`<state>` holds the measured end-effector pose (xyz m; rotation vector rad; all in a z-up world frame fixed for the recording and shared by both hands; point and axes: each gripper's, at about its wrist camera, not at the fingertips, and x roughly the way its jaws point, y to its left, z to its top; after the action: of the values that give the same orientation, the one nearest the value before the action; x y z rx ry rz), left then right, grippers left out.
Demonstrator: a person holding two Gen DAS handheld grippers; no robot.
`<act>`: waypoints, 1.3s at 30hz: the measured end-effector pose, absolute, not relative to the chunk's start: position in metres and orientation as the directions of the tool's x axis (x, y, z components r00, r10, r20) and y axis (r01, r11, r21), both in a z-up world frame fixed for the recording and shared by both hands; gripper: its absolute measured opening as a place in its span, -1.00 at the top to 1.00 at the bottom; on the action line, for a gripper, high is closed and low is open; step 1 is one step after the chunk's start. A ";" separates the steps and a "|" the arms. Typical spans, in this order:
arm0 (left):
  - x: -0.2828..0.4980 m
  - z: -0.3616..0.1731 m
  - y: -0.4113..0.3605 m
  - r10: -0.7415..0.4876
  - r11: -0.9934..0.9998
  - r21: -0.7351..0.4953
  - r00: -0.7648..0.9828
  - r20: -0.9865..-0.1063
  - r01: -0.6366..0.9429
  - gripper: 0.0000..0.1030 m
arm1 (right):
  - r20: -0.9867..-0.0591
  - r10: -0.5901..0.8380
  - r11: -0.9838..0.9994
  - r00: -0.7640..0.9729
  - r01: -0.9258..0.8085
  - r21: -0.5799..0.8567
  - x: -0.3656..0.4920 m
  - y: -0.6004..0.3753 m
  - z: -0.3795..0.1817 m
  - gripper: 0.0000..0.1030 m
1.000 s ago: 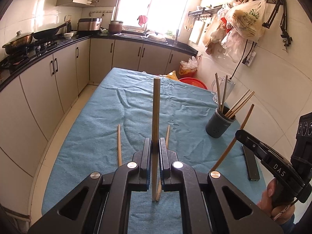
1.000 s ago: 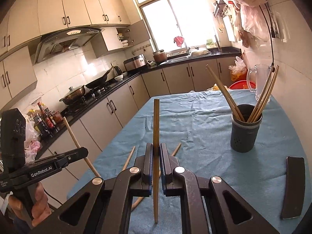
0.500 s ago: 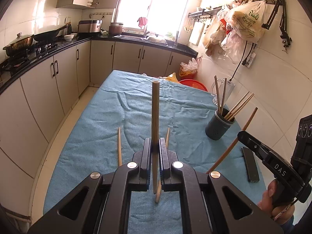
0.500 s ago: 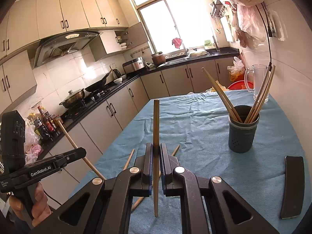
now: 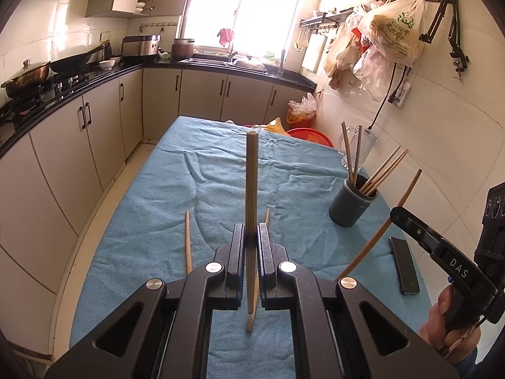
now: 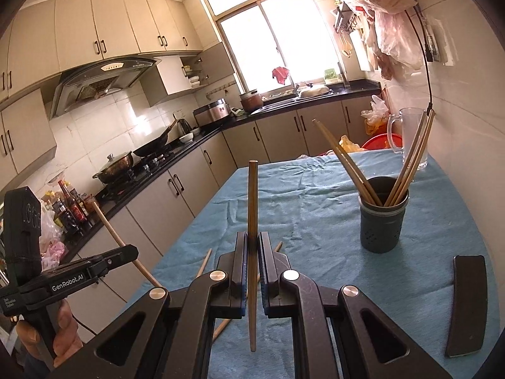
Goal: Organize utensils
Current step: 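Lift both held chopsticks upright and carry them over the black cup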
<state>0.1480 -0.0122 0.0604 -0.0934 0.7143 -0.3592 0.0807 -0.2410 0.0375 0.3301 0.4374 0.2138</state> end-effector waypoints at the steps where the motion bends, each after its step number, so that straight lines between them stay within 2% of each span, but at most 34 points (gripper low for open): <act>1: 0.148 0.061 -0.014 -0.353 0.935 -0.203 0.697 -0.624 0.292 0.87 | -0.378 0.270 0.925 0.886 -0.130 0.357 0.080 -0.242 0.037 0.86; 39: 0.159 0.074 -0.100 -0.401 0.899 -0.143 0.649 -0.646 0.414 0.87 | -0.304 0.161 0.900 0.939 -0.013 0.436 0.056 -0.329 0.047 0.86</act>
<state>0.1588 -0.0997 0.0744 0.0178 0.7296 -0.4629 0.0557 -0.3293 0.0471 0.4438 0.3417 0.0918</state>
